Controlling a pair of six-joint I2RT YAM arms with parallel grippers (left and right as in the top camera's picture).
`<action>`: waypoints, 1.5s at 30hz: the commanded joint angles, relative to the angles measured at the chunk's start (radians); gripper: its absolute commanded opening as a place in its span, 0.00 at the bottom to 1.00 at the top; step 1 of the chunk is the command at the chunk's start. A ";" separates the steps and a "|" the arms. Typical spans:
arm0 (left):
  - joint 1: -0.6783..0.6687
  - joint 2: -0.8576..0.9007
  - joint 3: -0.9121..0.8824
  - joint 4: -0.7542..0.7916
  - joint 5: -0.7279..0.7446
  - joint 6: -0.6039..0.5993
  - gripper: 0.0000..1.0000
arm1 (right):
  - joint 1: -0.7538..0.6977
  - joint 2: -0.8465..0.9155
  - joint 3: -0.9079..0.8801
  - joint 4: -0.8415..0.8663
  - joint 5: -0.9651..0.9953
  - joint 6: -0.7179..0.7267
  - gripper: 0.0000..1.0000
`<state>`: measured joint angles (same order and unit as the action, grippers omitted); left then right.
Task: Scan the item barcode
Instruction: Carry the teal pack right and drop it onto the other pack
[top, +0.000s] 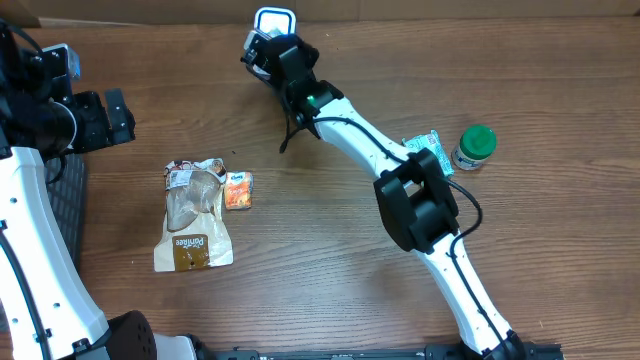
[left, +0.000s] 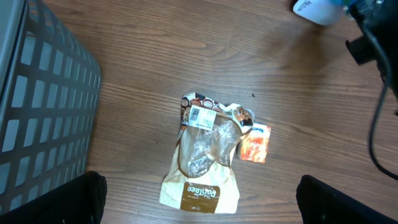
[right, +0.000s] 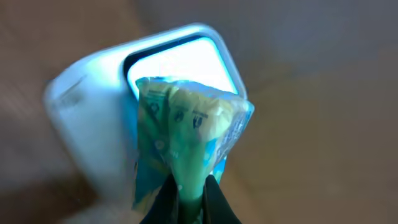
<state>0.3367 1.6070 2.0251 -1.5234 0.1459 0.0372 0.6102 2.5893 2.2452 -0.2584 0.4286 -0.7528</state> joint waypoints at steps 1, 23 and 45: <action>0.008 0.003 0.012 0.002 0.003 0.023 1.00 | -0.005 -0.204 0.007 -0.136 -0.115 0.265 0.04; 0.008 0.003 0.012 0.002 0.003 0.023 1.00 | -0.421 -0.584 -0.060 -1.226 -0.756 0.867 0.04; 0.008 0.003 0.012 0.002 0.003 0.023 1.00 | -0.502 -0.584 -0.593 -0.917 -0.468 1.038 0.76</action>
<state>0.3367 1.6070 2.0251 -1.5230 0.1455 0.0372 0.1116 2.0190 1.6276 -1.1835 -0.0078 0.2840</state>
